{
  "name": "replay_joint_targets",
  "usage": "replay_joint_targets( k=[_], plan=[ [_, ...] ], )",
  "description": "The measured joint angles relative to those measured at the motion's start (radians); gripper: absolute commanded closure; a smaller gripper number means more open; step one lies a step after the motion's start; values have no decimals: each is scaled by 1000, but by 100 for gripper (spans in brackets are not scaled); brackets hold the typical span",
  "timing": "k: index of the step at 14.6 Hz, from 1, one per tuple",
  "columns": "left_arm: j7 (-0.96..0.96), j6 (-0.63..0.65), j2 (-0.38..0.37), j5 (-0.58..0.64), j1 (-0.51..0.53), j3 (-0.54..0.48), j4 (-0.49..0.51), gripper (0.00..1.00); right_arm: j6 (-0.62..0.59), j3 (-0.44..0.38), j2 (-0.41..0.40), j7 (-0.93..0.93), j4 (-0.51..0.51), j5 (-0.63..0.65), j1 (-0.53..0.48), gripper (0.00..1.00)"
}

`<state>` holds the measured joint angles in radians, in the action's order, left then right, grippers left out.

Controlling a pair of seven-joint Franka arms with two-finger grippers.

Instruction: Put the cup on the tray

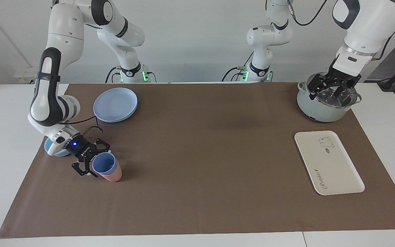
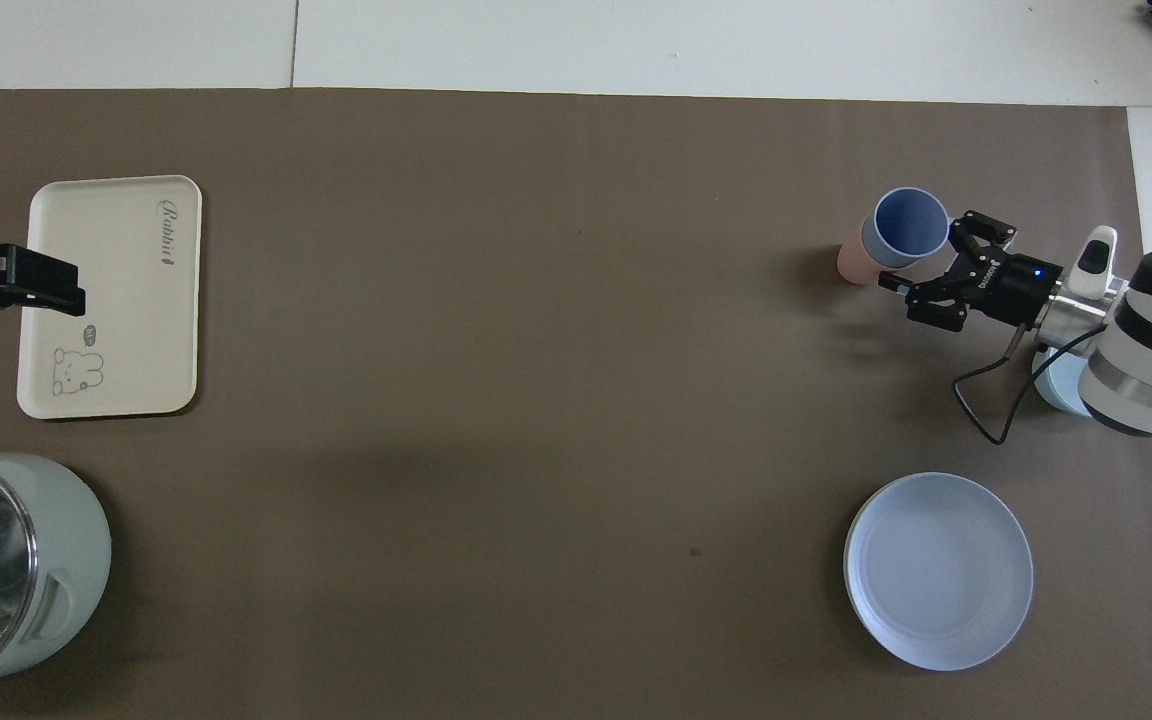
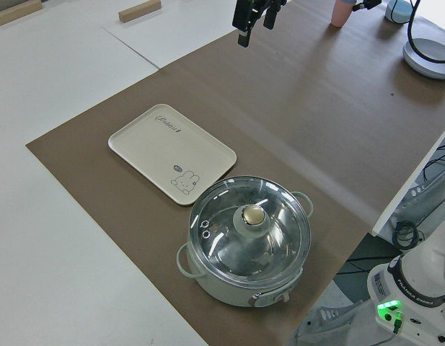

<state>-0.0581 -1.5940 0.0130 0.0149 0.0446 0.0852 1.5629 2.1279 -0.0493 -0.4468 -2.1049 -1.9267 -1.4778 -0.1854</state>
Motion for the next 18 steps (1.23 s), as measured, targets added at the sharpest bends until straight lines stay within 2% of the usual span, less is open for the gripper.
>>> replay_joint_targets(
  k=[14, 15, 16, 17, 18],
  plan=[
    [0, 0, 0, 0, 0, 0, 0, 0, 33, 0, 0, -25, -4, -73, 47, 0],
    [0, 0, 0, 0, 0, 0, 0, 0, 34, 0, 0, -26, -4, -73, 47, 21],
    [0, 0, 0, 0, 0, 0, 0, 0, 35, 0, 0, -26, -4, -73, 47, 75],
    [0, 0, 0, 0, 0, 0, 0, 0, 35, 0, 0, -29, -4, -73, 47, 100],
    [0, 0, 0, 0, -1, 1, 0, 0, 36, 0, 0, -30, -3, -73, 47, 100]
  ],
)
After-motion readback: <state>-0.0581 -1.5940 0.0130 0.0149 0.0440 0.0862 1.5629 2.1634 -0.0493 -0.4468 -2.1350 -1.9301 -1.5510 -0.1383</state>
